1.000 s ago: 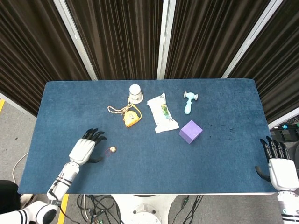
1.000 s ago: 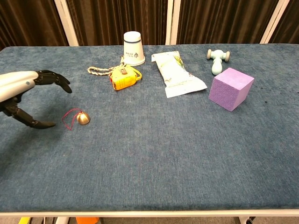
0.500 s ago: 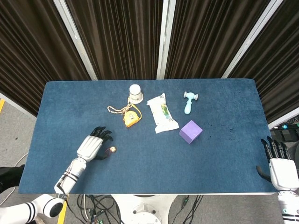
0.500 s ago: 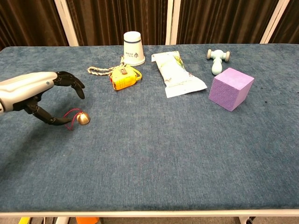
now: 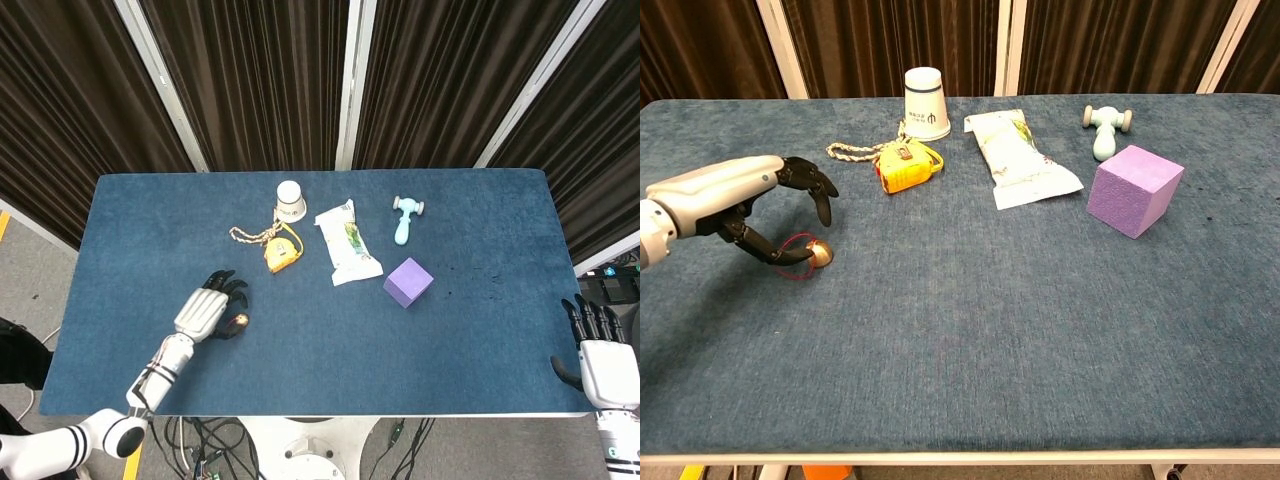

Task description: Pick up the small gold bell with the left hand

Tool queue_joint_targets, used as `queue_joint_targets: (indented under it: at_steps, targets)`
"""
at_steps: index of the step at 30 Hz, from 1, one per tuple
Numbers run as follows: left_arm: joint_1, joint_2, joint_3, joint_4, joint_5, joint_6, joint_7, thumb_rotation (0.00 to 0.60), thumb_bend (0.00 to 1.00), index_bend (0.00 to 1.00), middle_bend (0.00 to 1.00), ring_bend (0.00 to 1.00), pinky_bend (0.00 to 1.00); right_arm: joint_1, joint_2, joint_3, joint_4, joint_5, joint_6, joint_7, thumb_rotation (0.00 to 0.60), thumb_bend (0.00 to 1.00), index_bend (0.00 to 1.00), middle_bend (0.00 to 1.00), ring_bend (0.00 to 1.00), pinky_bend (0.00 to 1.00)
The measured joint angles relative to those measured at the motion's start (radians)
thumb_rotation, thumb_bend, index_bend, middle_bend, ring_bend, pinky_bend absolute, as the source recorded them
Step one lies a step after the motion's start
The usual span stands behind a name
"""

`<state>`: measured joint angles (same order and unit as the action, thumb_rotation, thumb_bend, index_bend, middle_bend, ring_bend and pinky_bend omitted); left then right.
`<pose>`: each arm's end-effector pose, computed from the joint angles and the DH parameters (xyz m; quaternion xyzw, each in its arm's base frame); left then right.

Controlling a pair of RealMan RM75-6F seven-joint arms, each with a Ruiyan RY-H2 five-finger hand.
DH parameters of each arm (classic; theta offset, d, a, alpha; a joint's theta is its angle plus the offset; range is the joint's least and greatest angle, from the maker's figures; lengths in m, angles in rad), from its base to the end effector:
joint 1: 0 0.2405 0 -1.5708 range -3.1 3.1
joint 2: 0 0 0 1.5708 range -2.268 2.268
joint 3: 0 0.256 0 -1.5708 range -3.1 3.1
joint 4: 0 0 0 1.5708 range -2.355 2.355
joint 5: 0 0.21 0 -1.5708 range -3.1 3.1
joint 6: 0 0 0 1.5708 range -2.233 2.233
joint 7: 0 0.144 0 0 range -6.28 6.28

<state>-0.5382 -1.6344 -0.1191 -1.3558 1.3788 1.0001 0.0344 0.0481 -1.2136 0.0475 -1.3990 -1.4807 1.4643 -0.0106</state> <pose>-0.1998 0.2950 -0.0407 -0.7075 -0.4513 -0.4022 0.3661 -0.3544 -0.1701 0.1486 0.6027 -0.3715 0.3298 0.6245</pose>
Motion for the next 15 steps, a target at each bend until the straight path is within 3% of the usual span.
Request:
queue_joint_targets:
  at_steps: [15]
  targets:
    - [-0.01, 0.0, 0.006, -0.005, -0.036, -0.001, 0.02, 0.6, 0.35, 0.51, 0.24, 0.02, 0.0, -0.001, -0.004, -0.002, 0.009, 0.005, -0.009, 0.013, 0.6, 0.18, 0.0, 0.0, 0.0, 0.0]
